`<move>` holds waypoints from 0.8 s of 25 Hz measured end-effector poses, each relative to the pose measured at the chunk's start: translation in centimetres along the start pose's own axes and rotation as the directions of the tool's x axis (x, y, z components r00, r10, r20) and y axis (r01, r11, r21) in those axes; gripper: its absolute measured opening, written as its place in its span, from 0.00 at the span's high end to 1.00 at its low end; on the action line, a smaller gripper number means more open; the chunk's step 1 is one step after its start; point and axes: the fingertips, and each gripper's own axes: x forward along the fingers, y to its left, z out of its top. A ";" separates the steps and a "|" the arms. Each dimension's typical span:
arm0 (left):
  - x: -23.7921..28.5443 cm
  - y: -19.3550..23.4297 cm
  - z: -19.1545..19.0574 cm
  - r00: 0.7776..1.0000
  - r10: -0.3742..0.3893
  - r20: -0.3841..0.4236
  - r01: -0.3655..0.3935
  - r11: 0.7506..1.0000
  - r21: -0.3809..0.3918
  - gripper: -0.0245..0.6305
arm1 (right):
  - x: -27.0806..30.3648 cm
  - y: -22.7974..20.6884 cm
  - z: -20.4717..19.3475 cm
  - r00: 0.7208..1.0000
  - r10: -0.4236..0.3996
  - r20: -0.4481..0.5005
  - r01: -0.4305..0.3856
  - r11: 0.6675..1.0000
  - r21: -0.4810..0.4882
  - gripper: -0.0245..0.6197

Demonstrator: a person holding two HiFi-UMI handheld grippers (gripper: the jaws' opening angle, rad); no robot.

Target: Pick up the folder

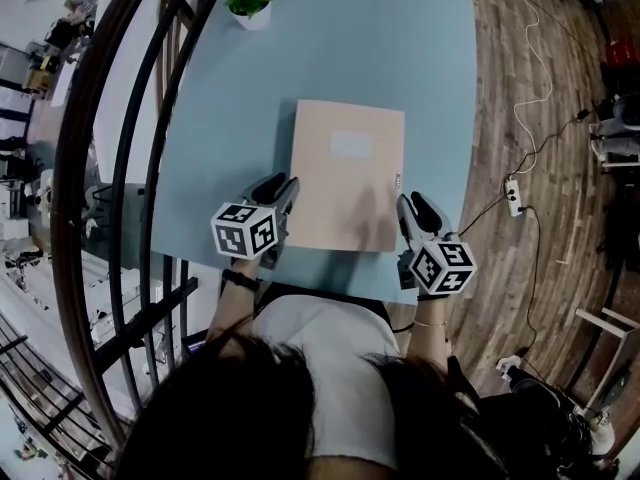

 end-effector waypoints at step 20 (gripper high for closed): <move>1.0 1.8 -3.3 0.999 -0.035 -0.036 0.028 0.985 -0.171 0.67 | 1.6 0.2 -3.0 0.997 0.059 -0.050 -0.052 0.992 0.116 0.82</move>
